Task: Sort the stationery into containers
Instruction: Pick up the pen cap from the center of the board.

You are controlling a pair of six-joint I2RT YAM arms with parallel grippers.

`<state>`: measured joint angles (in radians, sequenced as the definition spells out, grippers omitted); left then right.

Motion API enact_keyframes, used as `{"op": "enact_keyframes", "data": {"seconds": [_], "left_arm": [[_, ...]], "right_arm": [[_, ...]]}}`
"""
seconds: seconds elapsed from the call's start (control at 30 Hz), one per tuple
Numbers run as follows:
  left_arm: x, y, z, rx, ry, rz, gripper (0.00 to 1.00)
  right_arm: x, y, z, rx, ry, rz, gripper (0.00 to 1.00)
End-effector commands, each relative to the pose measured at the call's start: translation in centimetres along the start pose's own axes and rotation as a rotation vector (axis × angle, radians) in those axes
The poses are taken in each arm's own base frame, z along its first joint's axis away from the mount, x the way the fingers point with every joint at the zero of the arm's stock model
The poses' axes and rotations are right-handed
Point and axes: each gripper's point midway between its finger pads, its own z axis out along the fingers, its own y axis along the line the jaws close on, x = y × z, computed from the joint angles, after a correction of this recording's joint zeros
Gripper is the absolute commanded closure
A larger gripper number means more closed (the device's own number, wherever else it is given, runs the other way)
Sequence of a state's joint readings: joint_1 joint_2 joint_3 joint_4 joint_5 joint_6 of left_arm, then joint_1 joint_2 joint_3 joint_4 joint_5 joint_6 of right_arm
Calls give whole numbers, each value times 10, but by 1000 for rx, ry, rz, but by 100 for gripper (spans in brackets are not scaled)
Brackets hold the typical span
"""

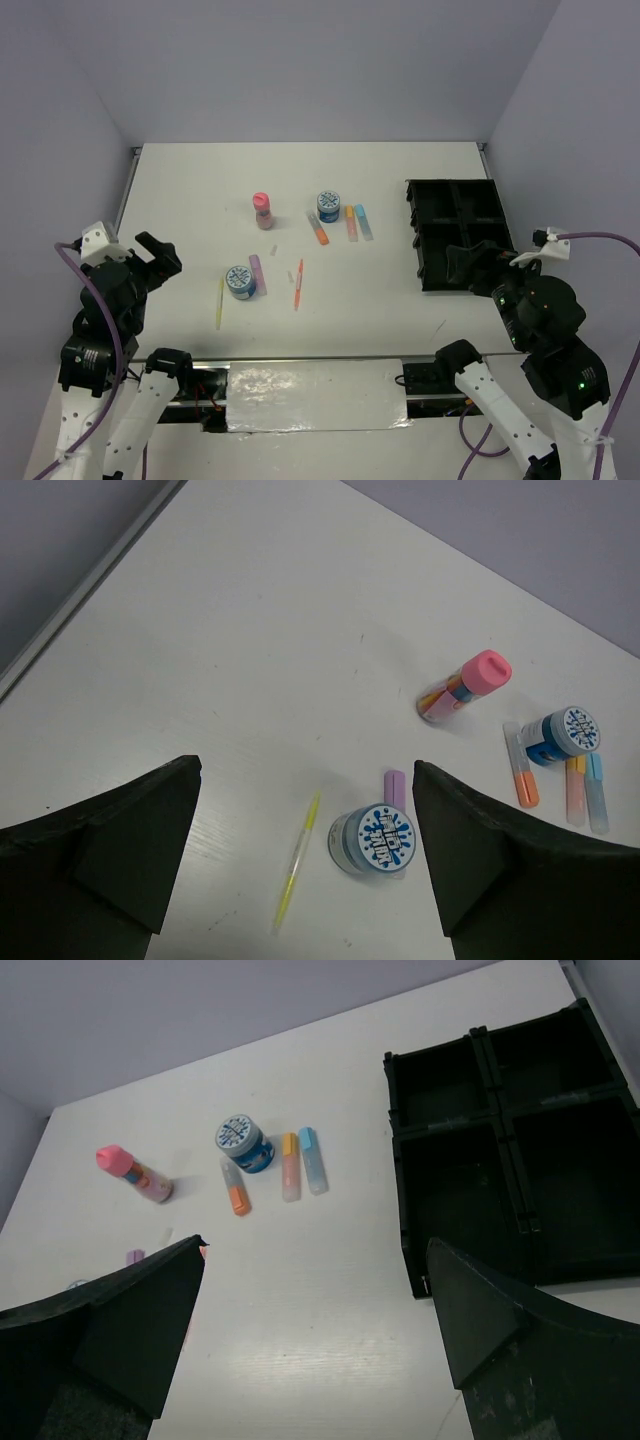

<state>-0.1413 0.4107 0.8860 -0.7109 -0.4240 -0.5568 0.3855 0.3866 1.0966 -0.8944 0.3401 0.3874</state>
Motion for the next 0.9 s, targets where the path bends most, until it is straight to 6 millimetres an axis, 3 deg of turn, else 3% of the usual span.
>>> {"op": "enact_keyframes", "data": {"seconds": [0.0, 0.23, 0.33, 0.43, 0.53, 0.6, 0.63, 0.7, 0.73, 0.8, 0.87], "left_arm": [[-5, 3, 2, -27, -24, -28, 1], [-2, 5, 5, -42, -28, -28, 1], [-3, 5, 5, -40, -27, -25, 1], [-1, 3, 6, -30, -22, -24, 1], [-1, 1, 6, -22, -20, -19, 1], [-1, 2, 6, -27, -18, -17, 1], [0, 2, 7, -28, -16, -14, 1], [0, 1, 8, -25, -12, -11, 1], [1, 1, 9, -23, -8, -8, 1], [3, -1, 10, -20, 2, 0, 1], [4, -1, 12, -23, 10, 4, 1]], "right_arm": [[-15, -1, -6, 9, -52, 42, 0], [-12, 14, -3, -67, -37, 50, 0], [-9, 41, 4, -184, 0, 64, 0], [12, 78, 26, -318, 130, 94, 0], [51, 111, 58, -387, 318, 109, 0], [72, 116, 91, -280, 361, 75, 0], [94, 136, 100, -276, 433, 15, 0], [111, 151, 114, -237, 474, -42, 0], [130, 174, 120, -251, 514, -84, 1], [143, 192, 131, -247, 527, -103, 4], [172, 217, 144, -254, 577, -144, 13]]}}
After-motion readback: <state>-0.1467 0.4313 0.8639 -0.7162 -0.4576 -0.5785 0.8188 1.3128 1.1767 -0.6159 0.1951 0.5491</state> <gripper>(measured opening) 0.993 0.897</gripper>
